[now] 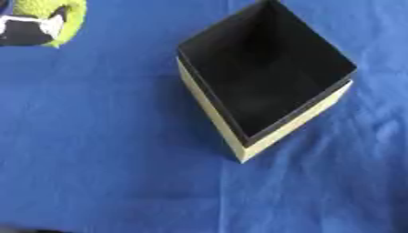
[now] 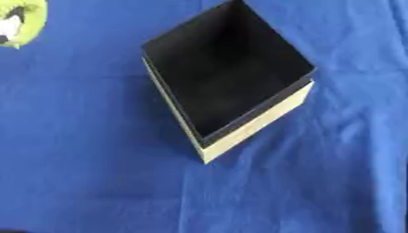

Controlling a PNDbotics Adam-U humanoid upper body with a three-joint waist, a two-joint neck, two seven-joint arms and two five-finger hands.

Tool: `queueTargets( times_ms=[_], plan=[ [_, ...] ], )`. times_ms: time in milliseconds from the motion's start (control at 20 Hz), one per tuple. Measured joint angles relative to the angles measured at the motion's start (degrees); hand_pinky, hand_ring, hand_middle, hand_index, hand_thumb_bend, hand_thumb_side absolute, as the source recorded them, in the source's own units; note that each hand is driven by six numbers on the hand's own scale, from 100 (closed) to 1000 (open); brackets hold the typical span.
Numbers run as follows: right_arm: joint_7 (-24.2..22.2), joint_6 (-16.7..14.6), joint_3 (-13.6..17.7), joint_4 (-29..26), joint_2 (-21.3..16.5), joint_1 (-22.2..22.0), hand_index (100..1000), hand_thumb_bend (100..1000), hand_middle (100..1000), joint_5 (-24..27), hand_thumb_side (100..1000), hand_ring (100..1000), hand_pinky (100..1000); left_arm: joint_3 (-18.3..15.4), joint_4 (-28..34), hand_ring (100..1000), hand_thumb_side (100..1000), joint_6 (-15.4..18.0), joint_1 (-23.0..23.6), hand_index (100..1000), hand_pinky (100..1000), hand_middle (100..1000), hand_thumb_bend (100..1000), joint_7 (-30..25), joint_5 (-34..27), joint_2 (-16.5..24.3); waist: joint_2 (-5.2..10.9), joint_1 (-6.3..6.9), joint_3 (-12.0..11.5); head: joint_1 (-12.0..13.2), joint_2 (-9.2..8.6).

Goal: Pick up objects on the table and place them in the box.

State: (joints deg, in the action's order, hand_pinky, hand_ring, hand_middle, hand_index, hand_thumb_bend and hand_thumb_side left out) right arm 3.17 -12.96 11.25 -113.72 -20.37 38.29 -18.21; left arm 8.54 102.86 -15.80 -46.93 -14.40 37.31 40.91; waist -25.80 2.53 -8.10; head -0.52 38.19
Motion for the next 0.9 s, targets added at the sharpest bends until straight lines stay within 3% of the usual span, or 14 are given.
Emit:
queueTargets(
  times_ms=[450, 900],
  plan=[
    [-0.08, -0.2, -0.34, 0.0, 0.77, 0.57, 807, 100, 546, 0.21, 383, 692, 769, 5.77, 4.0, 383, 100, 3.55, -9.69, 522, 100, 373, 100, -2.68, -1.23, -8.71, 0.0, 0.0, 0.77, 0.92, 0.03],
    [-0.08, -0.65, -0.74, 0.0, 1.97, 1.16, 808, 100, 547, 0.31, 393, 693, 769, 12.8, 2.21, 385, 100, 7.01, -14.2, 526, 100, 375, 100, -7.78, 3.07, -19.85, 0.0, 0.0, 1.48, 1.45, 0.03]
  ],
)
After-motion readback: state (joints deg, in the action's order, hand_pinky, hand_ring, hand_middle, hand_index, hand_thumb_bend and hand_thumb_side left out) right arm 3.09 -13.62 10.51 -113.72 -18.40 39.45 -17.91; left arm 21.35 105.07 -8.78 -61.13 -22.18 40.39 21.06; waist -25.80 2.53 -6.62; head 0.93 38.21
